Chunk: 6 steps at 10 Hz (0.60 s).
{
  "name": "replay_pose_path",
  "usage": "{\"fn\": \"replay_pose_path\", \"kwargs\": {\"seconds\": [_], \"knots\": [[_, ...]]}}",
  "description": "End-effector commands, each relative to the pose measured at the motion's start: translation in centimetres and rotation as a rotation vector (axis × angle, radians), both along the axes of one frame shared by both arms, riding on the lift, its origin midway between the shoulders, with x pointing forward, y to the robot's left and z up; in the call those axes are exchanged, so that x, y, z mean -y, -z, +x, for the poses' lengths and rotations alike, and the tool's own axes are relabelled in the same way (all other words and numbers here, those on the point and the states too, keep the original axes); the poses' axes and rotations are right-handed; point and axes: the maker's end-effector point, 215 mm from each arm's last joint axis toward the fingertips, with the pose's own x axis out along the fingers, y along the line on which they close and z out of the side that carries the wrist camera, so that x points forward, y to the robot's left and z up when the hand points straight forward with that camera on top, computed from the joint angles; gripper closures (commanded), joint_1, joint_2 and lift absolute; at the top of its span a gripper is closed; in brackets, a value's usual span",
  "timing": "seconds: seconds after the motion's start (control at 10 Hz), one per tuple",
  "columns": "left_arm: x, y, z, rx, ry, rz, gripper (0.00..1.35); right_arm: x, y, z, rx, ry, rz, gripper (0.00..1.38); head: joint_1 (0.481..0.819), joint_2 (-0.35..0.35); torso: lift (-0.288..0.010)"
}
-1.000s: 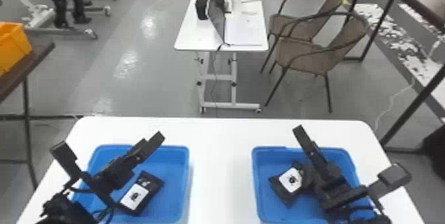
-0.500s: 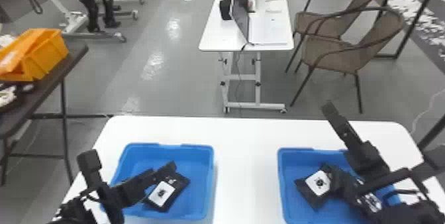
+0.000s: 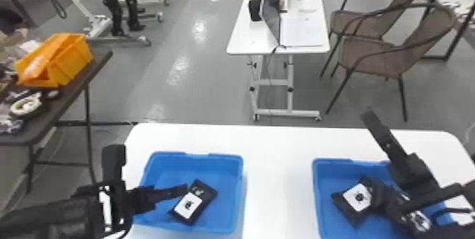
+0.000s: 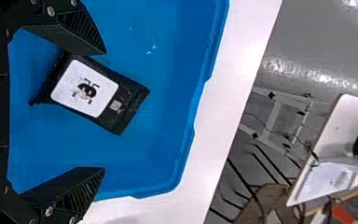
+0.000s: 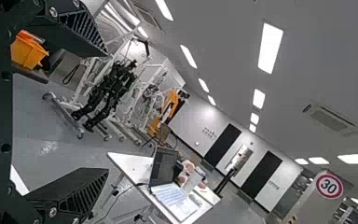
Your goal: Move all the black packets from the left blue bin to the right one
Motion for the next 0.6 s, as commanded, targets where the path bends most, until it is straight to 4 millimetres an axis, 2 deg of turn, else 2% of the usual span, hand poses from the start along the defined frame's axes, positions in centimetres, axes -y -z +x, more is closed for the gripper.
{"fn": "replay_pose_path", "kwargs": {"seconds": [0.0,0.5], "knots": [[-1.0,0.5,-1.0,-0.097,0.027,0.076,0.14,-0.1,0.1,0.0,-0.004,-0.003,0.008,0.14,0.695,0.181,0.0],[-2.8,2.5,-1.7,-0.208,0.113,0.241,0.19,-0.2,0.2,0.0,-0.006,-0.004,0.01,0.14,0.695,0.208,0.0]]}}
